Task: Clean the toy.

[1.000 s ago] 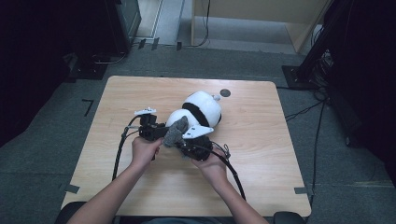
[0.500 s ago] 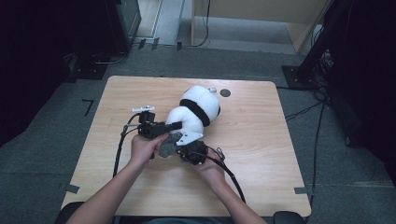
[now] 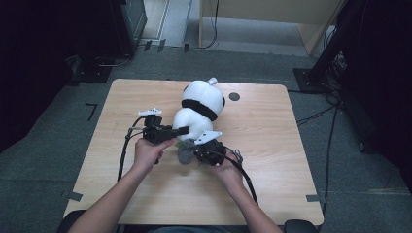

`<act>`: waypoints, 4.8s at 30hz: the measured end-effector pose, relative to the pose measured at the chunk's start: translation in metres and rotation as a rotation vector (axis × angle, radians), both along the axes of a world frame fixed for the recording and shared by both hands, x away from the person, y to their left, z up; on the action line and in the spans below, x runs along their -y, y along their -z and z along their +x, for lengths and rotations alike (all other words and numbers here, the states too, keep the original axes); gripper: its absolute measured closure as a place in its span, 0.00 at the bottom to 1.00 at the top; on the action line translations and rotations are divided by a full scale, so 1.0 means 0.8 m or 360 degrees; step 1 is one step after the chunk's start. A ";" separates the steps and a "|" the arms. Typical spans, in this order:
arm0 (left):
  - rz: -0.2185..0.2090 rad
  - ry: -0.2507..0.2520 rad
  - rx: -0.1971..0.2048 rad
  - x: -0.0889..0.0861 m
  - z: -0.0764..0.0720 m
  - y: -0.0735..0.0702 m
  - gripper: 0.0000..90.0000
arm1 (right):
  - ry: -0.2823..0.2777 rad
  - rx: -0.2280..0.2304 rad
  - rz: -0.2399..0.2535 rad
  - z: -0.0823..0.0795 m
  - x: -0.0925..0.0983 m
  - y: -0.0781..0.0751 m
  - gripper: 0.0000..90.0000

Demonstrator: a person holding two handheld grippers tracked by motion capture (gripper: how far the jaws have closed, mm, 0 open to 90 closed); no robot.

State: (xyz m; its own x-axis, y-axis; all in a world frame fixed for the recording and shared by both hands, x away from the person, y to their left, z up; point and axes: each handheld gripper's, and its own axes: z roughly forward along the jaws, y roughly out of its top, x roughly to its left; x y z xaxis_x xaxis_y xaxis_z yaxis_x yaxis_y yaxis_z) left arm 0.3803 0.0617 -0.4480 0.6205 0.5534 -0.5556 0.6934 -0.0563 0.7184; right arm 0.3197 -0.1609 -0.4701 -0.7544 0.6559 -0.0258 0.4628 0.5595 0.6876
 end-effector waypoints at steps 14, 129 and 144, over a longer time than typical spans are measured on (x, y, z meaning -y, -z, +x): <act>-0.0065 -0.0024 0.0016 -0.017 0.003 -0.005 0.63 | 0.0413 -0.0095 0.0096 0.029 0.080 -0.006 0.89; 0.0129 -0.0452 0.0065 -0.143 0.053 0.007 0.62 | 0.0767 -0.0194 0.0206 0.074 0.219 -0.004 0.88; 0.0242 -0.0526 0.0050 -0.163 0.074 0.036 0.53 | 0.0801 -0.0203 0.0230 0.091 0.216 0.030 0.82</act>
